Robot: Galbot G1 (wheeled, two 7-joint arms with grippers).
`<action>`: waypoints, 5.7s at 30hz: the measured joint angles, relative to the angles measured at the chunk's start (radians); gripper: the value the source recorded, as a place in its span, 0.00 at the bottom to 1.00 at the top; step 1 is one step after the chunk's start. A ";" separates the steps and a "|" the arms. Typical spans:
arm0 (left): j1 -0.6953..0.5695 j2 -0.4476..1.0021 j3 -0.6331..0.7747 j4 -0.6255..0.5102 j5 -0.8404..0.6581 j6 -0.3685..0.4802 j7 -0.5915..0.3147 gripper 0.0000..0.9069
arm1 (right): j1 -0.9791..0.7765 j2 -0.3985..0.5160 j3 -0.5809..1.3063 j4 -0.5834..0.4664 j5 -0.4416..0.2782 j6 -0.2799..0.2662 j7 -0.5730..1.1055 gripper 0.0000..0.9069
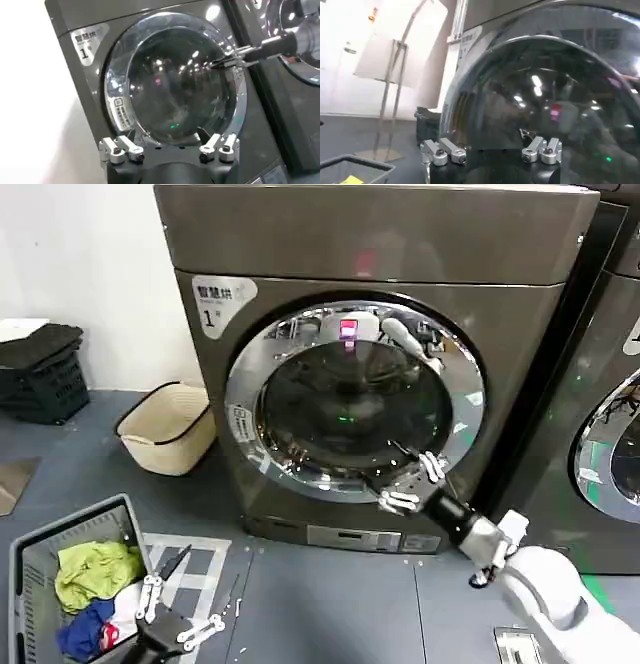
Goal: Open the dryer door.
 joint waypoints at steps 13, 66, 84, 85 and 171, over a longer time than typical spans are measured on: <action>-0.002 -0.009 -0.011 -0.001 -0.003 0.002 0.002 1.00 | 0.224 0.069 -0.170 -0.136 0.086 -0.028 0.016 1.00; -0.011 -0.020 -0.068 -0.027 -0.048 0.025 0.005 1.00 | 0.499 0.412 -0.407 -0.502 0.025 -0.008 -0.038 1.00; -0.048 0.007 -0.123 -0.033 -0.182 0.086 0.020 1.00 | 0.480 0.320 -0.425 -0.466 0.025 0.057 -0.312 1.00; -0.054 0.012 -0.131 -0.033 -0.205 0.098 0.021 1.00 | 0.476 0.308 -0.422 -0.459 0.024 0.058 -0.328 1.00; -1.134 0.419 0.784 0.489 -0.462 0.263 0.123 1.00 | -0.991 0.565 1.584 0.217 -0.269 -0.026 0.342 1.00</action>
